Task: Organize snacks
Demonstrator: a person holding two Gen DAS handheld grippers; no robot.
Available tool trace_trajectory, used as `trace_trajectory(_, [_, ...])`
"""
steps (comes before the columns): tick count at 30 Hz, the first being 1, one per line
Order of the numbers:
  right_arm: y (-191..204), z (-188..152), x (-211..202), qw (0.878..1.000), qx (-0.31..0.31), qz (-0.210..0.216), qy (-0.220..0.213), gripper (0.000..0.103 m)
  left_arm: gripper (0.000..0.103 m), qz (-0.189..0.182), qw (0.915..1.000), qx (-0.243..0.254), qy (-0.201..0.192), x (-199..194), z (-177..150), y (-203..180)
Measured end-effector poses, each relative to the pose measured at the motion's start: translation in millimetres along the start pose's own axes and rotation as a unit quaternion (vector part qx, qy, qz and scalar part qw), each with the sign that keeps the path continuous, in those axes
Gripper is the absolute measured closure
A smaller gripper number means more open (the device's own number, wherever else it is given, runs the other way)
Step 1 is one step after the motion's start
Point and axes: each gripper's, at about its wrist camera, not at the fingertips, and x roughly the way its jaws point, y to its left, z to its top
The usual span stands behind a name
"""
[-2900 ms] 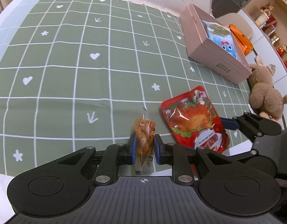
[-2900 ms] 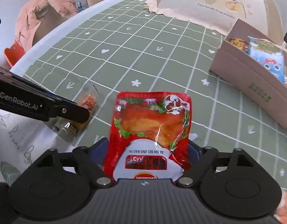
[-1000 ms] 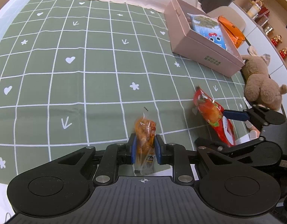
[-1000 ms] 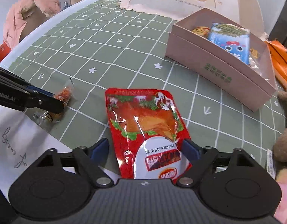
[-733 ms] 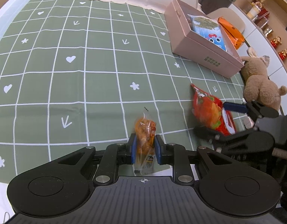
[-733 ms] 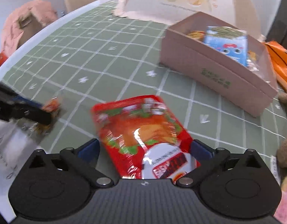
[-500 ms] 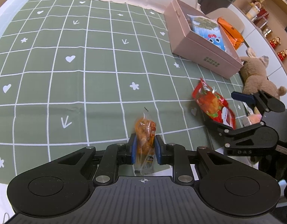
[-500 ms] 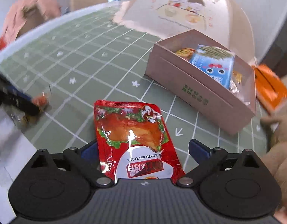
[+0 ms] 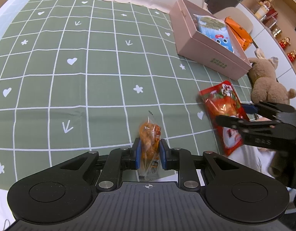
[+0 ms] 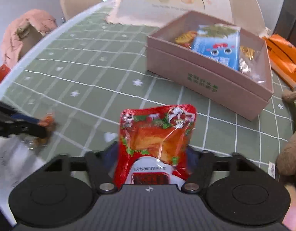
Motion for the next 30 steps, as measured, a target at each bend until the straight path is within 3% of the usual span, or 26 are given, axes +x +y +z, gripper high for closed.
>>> trace_trajectory(1, [1,-1,-9,1.000,0.008,0.002,-0.003,0.070,0.079,0.001,1.0000,0.004,0.001,1,1,-1])
trace_trajectory(2, [2,1,-14,1.000,0.014,0.007,-0.005,0.075,0.079,0.003,1.0000,0.008,0.002,2,2,-3])
trace_trajectory(10, [14,0,-47,0.999,0.032,0.030,-0.020,0.087,0.079,0.004,0.9997,0.023,0.006,8,6,-12])
trace_trajectory(14, [41,-3,-59,0.995,-0.009,0.100,-0.014,0.086,0.079,-0.002,0.9999,0.015,0.004,7,5,-8])
trace_trajectory(18, [61,-6,-31,0.997,-0.050,0.051,0.003,0.075,0.079,-0.003,0.9999,0.016,0.002,6,4,-7])
trace_trajectory(22, [49,-4,-4,0.998,-0.014,0.044,0.032,0.073,0.079,-0.002,0.9999,0.015,0.000,5,3,-7])
trace_trajectory(27, [34,0,-31,0.998,0.022,0.058,0.006,0.081,0.080,-0.008,0.9997,0.022,0.006,5,3,-11])
trace_trajectory(30, [16,1,-54,0.997,0.050,0.047,-0.019,0.081,0.080,-0.038,0.9985,0.039,-0.005,-3,15,-22])
